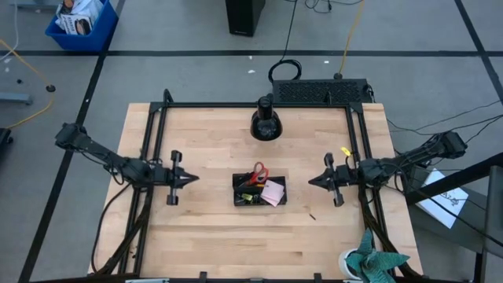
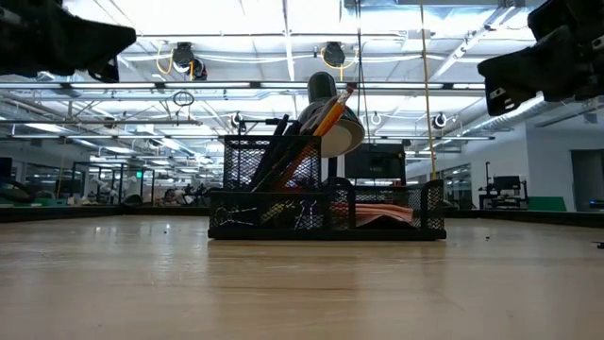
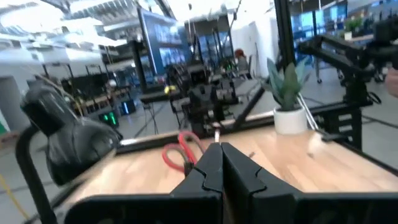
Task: Pick and place office supplies into organizer
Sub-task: Return to Home Position
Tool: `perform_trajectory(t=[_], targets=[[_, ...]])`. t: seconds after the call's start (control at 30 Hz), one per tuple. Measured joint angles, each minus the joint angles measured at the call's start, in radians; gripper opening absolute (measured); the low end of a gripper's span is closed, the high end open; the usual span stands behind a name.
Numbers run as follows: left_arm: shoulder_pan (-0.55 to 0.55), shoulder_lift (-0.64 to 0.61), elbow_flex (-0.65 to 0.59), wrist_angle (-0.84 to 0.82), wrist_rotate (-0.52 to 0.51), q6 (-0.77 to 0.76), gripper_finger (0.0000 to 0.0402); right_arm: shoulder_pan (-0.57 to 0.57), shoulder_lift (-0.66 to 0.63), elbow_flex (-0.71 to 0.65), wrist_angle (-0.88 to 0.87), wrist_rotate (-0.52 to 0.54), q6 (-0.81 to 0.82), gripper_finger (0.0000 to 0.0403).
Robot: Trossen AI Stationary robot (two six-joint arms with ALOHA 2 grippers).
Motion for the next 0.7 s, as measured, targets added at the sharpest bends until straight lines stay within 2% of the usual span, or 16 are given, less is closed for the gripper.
perform_trajectory(t=[0.37,0.57,0.7], targets=[[0.0,0.0,0.0,-0.097,-0.023,-0.088,0.0,-0.07,0.0,0.0,-0.011,0.002,0.023,0.0],[0.0,0.001,0.0,-0.232,-0.027,-0.195,0.0,-0.162,0.0,0.0,-0.009,-0.096,0.025,0.0],[-0.005,0.001,0.0,-0.252,-0.086,-0.22,0.0,-0.215,-0.01,0.0,0.001,-0.132,0.024,0.0]])
